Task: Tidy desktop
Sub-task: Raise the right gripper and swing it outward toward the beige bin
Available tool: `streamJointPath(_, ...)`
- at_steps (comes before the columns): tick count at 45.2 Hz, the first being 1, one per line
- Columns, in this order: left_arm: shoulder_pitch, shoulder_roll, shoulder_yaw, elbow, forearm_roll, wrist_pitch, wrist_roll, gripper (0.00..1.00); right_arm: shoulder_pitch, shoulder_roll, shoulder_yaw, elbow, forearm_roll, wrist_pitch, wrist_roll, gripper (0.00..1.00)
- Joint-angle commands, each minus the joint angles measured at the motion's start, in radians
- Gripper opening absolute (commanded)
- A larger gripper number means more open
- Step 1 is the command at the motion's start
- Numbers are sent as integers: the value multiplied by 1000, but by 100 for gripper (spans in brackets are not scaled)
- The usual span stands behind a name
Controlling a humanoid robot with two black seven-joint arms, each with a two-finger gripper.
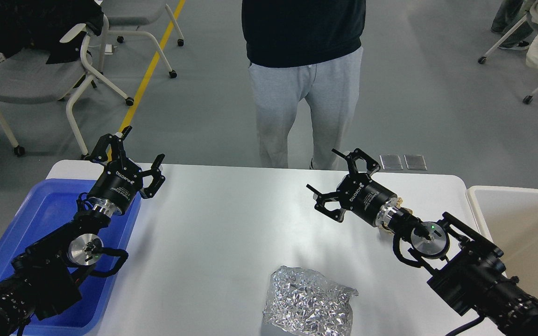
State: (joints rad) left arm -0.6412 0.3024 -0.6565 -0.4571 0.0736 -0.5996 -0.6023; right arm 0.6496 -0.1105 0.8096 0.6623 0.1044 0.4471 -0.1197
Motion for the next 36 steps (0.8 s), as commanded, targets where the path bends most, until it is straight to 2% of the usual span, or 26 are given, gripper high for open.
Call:
streamJointPath(1,0,0,0,0,0,0,-1,100,4,0,-10,0,-2,-2,0,100)
streamJointPath(16,0,0,0,0,0,0,-1,100,2,-12,-12,7,-5,-2,-1,100)
streamJointPath(22,0,0,0,0,0,0,-1,100,-1,-69,-12,43,-6,4,-8,100)
streamJointPath(36,0,0,0,0,0,0,-1,100,-11,-357,-23,332,-31,-22,-12,100)
